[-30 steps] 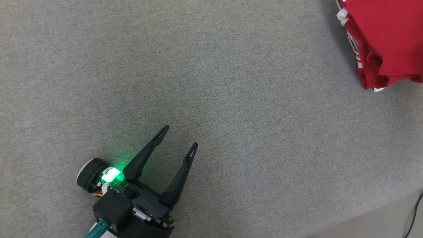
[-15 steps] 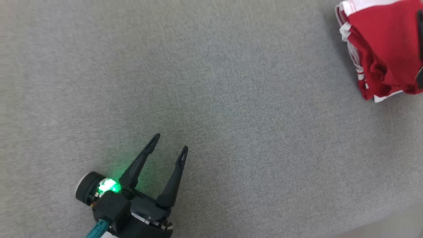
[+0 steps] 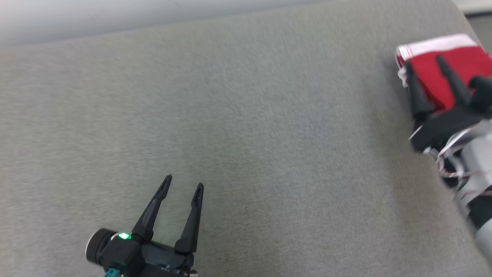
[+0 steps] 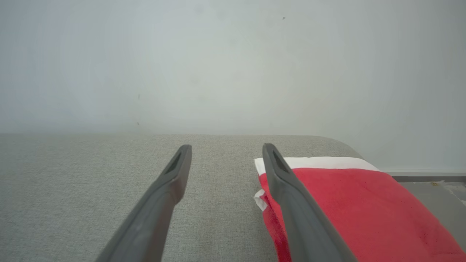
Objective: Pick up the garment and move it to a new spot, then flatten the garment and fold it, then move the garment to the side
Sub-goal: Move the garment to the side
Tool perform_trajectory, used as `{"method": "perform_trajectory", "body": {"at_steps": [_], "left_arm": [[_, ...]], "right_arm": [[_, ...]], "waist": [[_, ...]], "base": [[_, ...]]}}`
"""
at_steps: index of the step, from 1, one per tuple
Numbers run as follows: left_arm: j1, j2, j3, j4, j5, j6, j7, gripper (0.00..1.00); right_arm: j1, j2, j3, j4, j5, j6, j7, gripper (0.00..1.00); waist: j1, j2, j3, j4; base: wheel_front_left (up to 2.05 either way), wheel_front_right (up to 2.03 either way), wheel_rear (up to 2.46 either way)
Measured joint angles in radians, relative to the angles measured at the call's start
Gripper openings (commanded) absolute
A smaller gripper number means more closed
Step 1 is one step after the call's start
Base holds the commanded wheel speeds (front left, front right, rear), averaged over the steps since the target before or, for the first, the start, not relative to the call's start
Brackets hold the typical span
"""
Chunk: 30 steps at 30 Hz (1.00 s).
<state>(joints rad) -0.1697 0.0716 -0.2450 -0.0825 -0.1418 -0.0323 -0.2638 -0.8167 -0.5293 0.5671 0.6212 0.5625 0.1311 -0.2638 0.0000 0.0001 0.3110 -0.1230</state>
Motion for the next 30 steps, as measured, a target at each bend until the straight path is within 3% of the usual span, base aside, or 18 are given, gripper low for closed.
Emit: {"method": "perform_trajectory", "body": {"at_steps": [10, 30], "left_arm": [[0.049, -0.014, 0.040, 0.056, -0.052, 0.025, 0.000, 1.00], [0.179, -0.020, 0.180, 0.098, -0.109, 0.044, 0.000, 1.00]], "right_arm": [[0.236, 0.105, -0.111, -0.141, -0.092, 0.000, 0.000, 1.00], [0.659, 0.285, -0.319, -0.452, -0.316, 0.000, 0.000, 1.00]], "waist": [[-0.0001, -0.0001, -0.126, 0.068], [-0.0003, -0.0002, -0.349, 0.116]], "base": [[0.00, 0.00, 0.00], [0.00, 0.00, 0.00]]}}
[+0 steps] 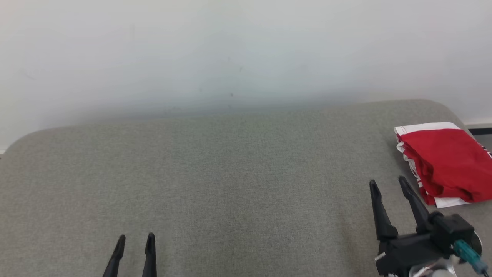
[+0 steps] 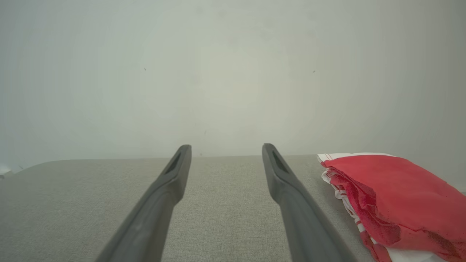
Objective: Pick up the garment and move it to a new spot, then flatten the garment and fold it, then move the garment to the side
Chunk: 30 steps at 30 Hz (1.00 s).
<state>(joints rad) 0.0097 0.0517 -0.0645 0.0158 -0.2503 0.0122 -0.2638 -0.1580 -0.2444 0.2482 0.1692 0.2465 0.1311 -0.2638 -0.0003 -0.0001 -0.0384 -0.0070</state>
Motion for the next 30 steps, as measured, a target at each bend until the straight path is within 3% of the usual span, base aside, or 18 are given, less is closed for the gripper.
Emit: {"method": "perform_trajectory", "body": {"at_steps": [12, 28, 29, 30], "left_arm": [[0.054, 0.000, 0.039, 0.022, 0.095, -0.072, 0.000, 1.00], [0.088, 0.000, 0.063, 0.050, 0.100, -0.085, 0.000, 1.00], [0.088, -0.001, 0.063, 0.051, 0.100, -0.082, 0.000, 0.00], [0.090, -0.001, 0.062, 0.058, 0.100, -0.081, 0.000, 0.00]], "right_arm": [[0.202, 0.062, -0.051, -0.078, -0.044, 0.000, 0.000, 1.00], [0.256, 0.077, -0.062, -0.088, -0.053, 0.000, 0.000, 1.00], [0.256, 0.078, -0.062, -0.087, -0.053, 0.000, 0.000, 0.00], [0.257, 0.080, -0.062, -0.080, -0.053, 0.000, 0.000, 0.00]], "waist": [[0.0002, 0.0000, -0.053, 0.026], [0.0003, 0.0001, -0.075, 0.010], [0.0003, 0.0001, -0.074, 0.011], [0.0003, 0.0001, -0.074, 0.011]], "base": [[0.00, 0.00, 0.00], [0.00, 0.00, 0.00], [0.00, 0.00, 0.00], [0.00, 0.00, 0.00]]}}
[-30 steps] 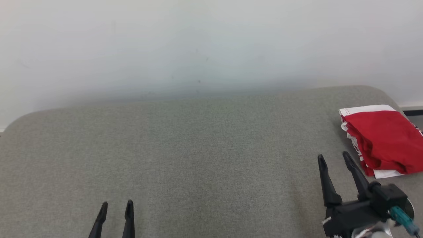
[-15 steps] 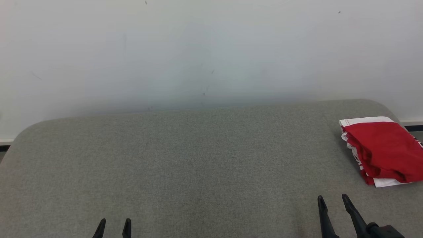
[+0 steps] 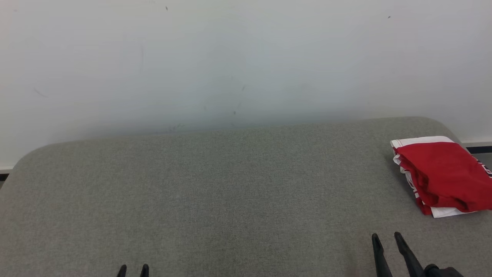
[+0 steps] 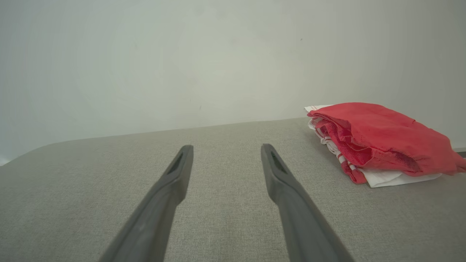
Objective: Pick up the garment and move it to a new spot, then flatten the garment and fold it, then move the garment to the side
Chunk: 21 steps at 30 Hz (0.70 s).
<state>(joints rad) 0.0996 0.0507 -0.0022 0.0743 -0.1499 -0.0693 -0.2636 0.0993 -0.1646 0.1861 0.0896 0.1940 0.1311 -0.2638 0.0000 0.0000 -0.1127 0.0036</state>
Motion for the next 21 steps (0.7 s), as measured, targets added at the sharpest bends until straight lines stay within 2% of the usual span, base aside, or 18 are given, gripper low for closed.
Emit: {"method": "perform_trajectory", "body": {"at_steps": [5, 21], "left_arm": [[0.005, -0.001, -0.001, 0.046, -0.012, 0.000, 0.013, 0.00], [-0.024, -0.002, 0.019, 0.074, -0.315, -0.009, 0.085, 0.00]], "right_arm": [[0.025, 0.008, 0.002, 0.037, 0.016, 0.000, 0.006, 0.00], [-0.016, 0.014, -0.040, 0.067, 0.322, 0.000, 0.071, 0.00]], "waist": [[0.0000, 0.0000, 0.001, 0.000], [0.0001, 0.0000, 0.016, -0.001]], "base": [[0.00, 0.00, 0.00], [0.00, 0.00, 0.00]]}}
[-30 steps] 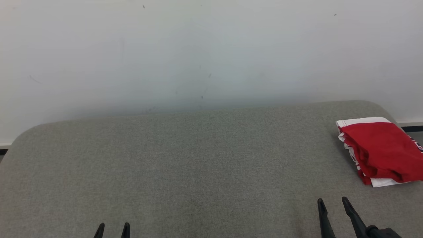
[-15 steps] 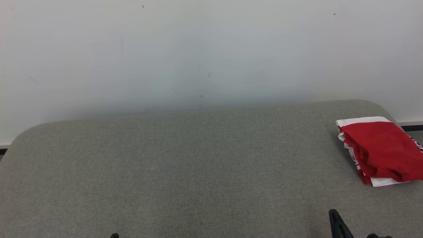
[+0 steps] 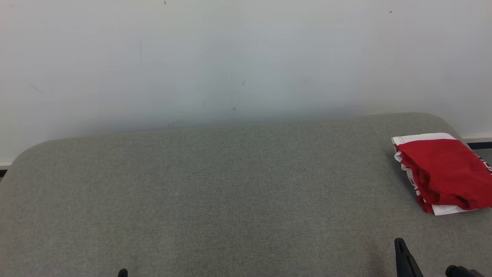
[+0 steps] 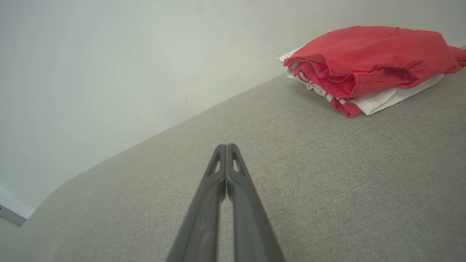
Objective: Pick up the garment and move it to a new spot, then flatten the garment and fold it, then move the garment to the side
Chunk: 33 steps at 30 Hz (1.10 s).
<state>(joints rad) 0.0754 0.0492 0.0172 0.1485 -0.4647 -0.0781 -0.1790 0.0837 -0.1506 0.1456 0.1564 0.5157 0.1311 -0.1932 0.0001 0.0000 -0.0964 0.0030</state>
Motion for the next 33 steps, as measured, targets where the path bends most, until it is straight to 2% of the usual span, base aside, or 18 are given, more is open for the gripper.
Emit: {"method": "perform_trajectory", "body": {"at_steps": [19, 33], "left_arm": [[-0.044, 0.000, 0.020, 0.027, -0.294, -0.010, 0.069, 0.00], [-0.079, 0.000, 0.034, 0.042, -0.458, -0.018, 0.108, 0.00]], "right_arm": [[-0.057, 0.013, -0.052, 0.029, 0.296, 0.000, 0.070, 0.00], [-0.082, 0.022, -0.085, 0.049, 0.463, 0.000, 0.110, 0.00]], "waist": [[0.0000, 0.0000, 0.017, 0.000], [0.0000, -0.0001, 0.029, -0.001]], "base": [[0.00, 0.00, 0.00], [0.00, 0.00, 0.00]]}}
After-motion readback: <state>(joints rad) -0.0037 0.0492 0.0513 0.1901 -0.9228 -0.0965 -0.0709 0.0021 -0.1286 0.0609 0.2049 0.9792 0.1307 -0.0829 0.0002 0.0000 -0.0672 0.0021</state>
